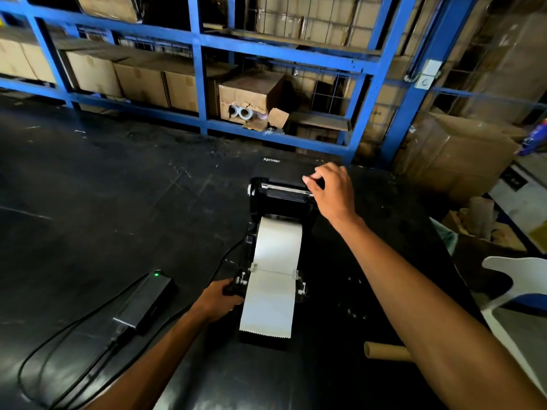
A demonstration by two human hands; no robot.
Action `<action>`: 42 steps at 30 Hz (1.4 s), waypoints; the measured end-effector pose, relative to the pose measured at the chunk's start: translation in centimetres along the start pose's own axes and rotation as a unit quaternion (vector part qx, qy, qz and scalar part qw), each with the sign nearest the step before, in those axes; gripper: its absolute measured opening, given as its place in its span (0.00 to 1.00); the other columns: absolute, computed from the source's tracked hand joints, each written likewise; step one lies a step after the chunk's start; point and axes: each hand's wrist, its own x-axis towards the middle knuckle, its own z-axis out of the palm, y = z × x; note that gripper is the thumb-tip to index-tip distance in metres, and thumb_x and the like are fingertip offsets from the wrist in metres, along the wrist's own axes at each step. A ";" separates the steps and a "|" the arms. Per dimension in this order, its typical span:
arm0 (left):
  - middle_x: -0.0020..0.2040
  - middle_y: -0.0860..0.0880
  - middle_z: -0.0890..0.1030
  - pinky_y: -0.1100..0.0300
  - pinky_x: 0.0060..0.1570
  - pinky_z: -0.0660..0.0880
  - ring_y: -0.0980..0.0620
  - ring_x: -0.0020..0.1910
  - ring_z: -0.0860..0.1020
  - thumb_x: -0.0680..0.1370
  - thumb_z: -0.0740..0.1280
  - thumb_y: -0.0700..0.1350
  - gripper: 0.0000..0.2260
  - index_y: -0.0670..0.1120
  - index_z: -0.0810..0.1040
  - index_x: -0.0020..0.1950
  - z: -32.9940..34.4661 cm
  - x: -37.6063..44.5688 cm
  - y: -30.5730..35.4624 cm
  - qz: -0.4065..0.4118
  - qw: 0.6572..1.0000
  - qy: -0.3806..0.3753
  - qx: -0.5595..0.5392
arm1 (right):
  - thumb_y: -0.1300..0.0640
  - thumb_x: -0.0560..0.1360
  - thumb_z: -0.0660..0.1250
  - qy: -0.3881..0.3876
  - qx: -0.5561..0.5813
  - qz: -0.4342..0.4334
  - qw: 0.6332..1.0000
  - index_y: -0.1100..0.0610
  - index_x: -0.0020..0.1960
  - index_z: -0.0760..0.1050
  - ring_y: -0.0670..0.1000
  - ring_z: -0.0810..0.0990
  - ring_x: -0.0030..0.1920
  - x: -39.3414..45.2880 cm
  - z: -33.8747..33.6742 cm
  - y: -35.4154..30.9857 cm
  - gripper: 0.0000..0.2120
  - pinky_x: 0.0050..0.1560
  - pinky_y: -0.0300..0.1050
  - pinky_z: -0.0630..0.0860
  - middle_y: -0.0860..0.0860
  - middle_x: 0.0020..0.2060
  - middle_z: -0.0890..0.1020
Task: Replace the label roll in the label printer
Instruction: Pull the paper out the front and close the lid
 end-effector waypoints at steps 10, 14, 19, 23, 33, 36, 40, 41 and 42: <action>0.40 0.45 0.78 0.57 0.37 0.72 0.45 0.36 0.78 0.78 0.58 0.46 0.10 0.43 0.76 0.46 0.1 -2.1 1.9 -0.115 0.958 0.048 -0.257 | 0.50 0.69 0.75 0.014 0.129 0.139 0.982 0.58 0.67 0.69 0.57 0.70 0.63 -7.4 -1.3 -1.9 0.31 0.64 0.54 0.70 0.58 0.62 0.71; 0.49 0.44 0.80 0.57 0.39 0.70 0.43 0.41 0.79 0.78 0.54 0.56 0.19 0.45 0.76 0.55 -0.1 -2.6 2.5 -0.131 0.947 0.031 -0.292 | 0.47 0.69 0.74 -0.082 0.207 0.241 0.944 0.52 0.75 0.59 0.51 0.64 0.71 -10.7 -2.2 -2.5 0.40 0.67 0.44 0.63 0.53 0.72 0.65; 0.45 0.46 0.78 0.55 0.41 0.67 0.45 0.43 0.74 0.70 0.48 0.75 0.36 0.45 0.78 0.48 -0.2 -3.9 3.9 -0.130 0.949 0.014 -0.289 | 0.45 0.67 0.76 -0.109 0.216 0.279 0.929 0.50 0.75 0.59 0.52 0.70 0.68 -14.2 -1.8 -2.4 0.43 0.64 0.41 0.67 0.54 0.70 0.70; 0.63 0.41 0.76 0.43 0.62 0.69 0.38 0.60 0.74 0.61 0.51 0.81 0.50 0.45 0.74 0.66 -0.1 -4.4 4.8 -0.143 0.948 0.026 -0.284 | 0.46 0.66 0.76 -0.151 0.195 0.261 0.933 0.48 0.75 0.56 0.51 0.67 0.71 -17.2 -1.9 -2.4 0.44 0.67 0.46 0.67 0.52 0.72 0.68; 0.71 0.39 0.69 0.40 0.64 0.68 0.36 0.64 0.71 0.56 0.63 0.78 0.56 0.42 0.63 0.73 0.1 -4.5 5.9 -0.162 0.954 0.035 -0.252 | 0.37 0.67 0.71 -0.145 0.255 0.360 0.885 0.42 0.74 0.55 0.52 0.68 0.70 -19.4 -1.2 -3.1 0.41 0.69 0.52 0.67 0.50 0.72 0.67; 0.69 0.39 0.71 0.40 0.64 0.68 0.36 0.63 0.72 0.55 0.64 0.78 0.56 0.42 0.64 0.73 -0.1 -4.4 5.8 -0.160 0.955 0.027 -0.250 | 0.35 0.74 0.60 -0.143 0.253 0.436 0.852 0.50 0.74 0.61 0.54 0.69 0.68 -18.8 -0.9 -2.5 0.33 0.67 0.51 0.66 0.53 0.70 0.70; 0.66 0.39 0.74 0.39 0.63 0.69 0.37 0.60 0.74 0.52 0.65 0.79 0.57 0.43 0.67 0.71 -0.1 -4.6 5.9 -0.159 0.955 0.018 -0.252 | 0.33 0.74 0.58 -0.199 0.307 0.499 0.786 0.54 0.67 0.71 0.53 0.74 0.56 -18.8 -0.9 -2.1 0.31 0.63 0.55 0.71 0.52 0.59 0.77; 0.67 0.39 0.73 0.39 0.63 0.69 0.37 0.60 0.74 0.53 0.65 0.78 0.57 0.43 0.67 0.71 -0.1 -4.6 6.0 -0.161 0.954 0.017 -0.253 | 0.33 0.73 0.58 -0.206 0.321 0.508 0.772 0.53 0.68 0.70 0.55 0.74 0.57 -18.8 -0.9 -2.1 0.32 0.62 0.56 0.72 0.53 0.63 0.75; 0.67 0.39 0.73 0.38 0.63 0.69 0.37 0.61 0.74 0.51 0.65 0.79 0.58 0.43 0.66 0.71 -0.1 -4.6 6.1 -0.161 0.953 0.016 -0.254 | 0.33 0.73 0.59 -0.207 0.333 0.515 0.762 0.52 0.69 0.69 0.56 0.74 0.61 -18.8 -0.8 -2.1 0.32 0.61 0.57 0.73 0.54 0.66 0.73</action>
